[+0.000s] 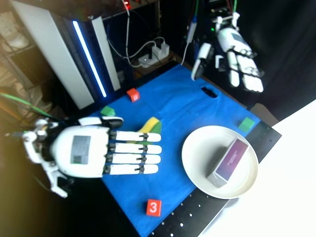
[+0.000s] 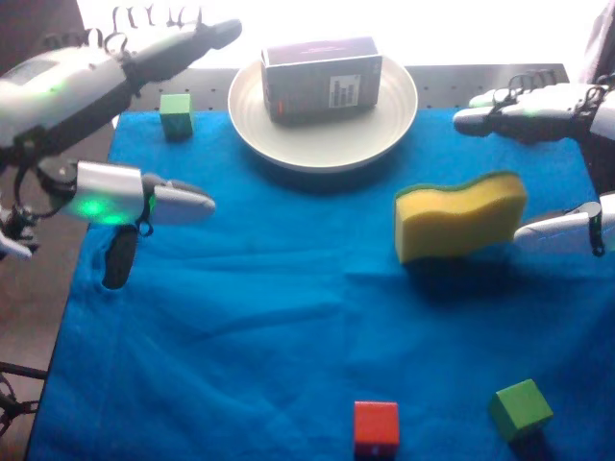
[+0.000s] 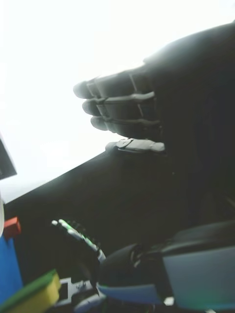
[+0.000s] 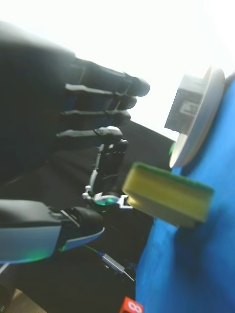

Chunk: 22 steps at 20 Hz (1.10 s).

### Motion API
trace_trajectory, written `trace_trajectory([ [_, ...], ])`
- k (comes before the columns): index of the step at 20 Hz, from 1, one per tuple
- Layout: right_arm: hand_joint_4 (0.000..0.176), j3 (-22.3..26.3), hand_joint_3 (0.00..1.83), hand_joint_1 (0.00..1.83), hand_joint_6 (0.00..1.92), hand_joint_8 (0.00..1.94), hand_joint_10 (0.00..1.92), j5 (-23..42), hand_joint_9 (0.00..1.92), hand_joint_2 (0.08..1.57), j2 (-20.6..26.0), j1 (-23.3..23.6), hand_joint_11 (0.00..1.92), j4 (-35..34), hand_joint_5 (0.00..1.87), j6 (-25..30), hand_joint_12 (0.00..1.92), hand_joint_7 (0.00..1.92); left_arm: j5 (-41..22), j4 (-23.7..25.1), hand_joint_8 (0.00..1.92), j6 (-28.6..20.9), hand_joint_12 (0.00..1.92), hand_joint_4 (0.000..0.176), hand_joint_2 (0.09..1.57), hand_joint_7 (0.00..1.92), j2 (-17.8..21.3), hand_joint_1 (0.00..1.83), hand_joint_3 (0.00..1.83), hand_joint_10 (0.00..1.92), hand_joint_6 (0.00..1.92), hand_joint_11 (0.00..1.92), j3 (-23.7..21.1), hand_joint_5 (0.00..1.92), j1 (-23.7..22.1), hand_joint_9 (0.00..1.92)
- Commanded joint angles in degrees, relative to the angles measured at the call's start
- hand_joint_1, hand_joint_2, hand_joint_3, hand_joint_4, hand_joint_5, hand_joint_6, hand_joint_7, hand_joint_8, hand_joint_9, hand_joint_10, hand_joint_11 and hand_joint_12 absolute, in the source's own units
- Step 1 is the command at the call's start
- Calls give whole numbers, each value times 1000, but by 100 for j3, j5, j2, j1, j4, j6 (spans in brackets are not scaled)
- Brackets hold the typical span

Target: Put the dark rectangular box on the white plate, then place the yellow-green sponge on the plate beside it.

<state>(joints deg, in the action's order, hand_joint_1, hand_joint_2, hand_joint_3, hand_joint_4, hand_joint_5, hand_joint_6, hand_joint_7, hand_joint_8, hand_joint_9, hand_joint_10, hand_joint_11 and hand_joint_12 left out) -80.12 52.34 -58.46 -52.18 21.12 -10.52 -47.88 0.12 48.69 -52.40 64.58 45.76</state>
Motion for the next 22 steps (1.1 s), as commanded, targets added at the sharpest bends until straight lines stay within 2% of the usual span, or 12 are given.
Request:
trace_trajectory([
  [1,11,-7,0,545,1,2,0,456,213,1023,-33,155,59,-182,254,25,568,222,-1008,-204,0,18,0,176,914,0,78,787,5,0,0,0,-30,0,-6,0],
  [3,2,-34,0,624,10,7,2,309,230,1012,-104,254,1,7,317,25,730,273,-1200,-269,0,18,0,156,913,0,144,780,3,0,0,0,-151,0,132,0],
  [4,1,-51,0,623,10,8,4,259,241,1015,-144,290,0,76,346,25,709,302,-1300,-313,0,18,0,159,908,0,171,777,0,0,0,0,-213,0,222,0],
  [8,0,-160,0,770,22,49,127,98,723,1007,-347,407,193,239,714,25,1281,772,-1569,-556,0,16,0,176,872,0,198,764,0,0,0,0,-322,0,486,0],
  [9,0,-195,2,832,32,61,273,66,828,1006,-394,432,361,247,854,25,1358,911,-1573,-571,0,16,0,176,884,0,198,758,0,0,0,0,-325,0,501,0],
  [10,0,-232,1,935,95,147,642,36,898,1006,-434,451,563,247,988,25,1444,1068,-1559,-572,0,16,0,176,890,0,198,760,0,0,0,0,-325,0,506,0],
  [11,107,-271,0,991,852,293,1034,1,919,1114,-472,469,701,246,950,25,1600,1176,-1548,-572,0,16,0,176,894,0,199,772,0,0,0,0,-325,0,507,0],
  [12,0,-299,0,916,1103,1037,1505,-29,969,1076,-495,478,770,246,849,25,1857,1092,-1546,-572,0,16,0,176,903,0,199,803,3,0,0,0,-325,0,507,0],
  [14,0,-312,2,917,1503,1846,1885,-42,1116,1111,-498,484,1121,239,826,25,1918,1012,-1546,-576,0,16,0,176,909,0,198,820,5,0,0,0,-329,0,509,0],
  [16,0,-325,0,823,1630,1930,1920,-37,1183,1118,-496,552,1250,141,815,25,1921,1025,-1523,-605,0,15,0,176,925,0,198,807,10,0,0,0,-332,0,552,0],
  [19,0,-333,0,907,1638,1886,1921,0,1080,1090,-493,833,1099,129,799,23,1921,967,-1561,-629,0,11,0,176,922,0,206,806,7,0,0,0,-344,0,602,0],
  [22,0,-504,0,1053,1289,1644,1819,8,1092,1078,-608,1235,1097,112,876,21,1921,1013,-1603,-629,0,11,0,176,918,0,210,787,3,0,0,0,-349,0,610,0],
])
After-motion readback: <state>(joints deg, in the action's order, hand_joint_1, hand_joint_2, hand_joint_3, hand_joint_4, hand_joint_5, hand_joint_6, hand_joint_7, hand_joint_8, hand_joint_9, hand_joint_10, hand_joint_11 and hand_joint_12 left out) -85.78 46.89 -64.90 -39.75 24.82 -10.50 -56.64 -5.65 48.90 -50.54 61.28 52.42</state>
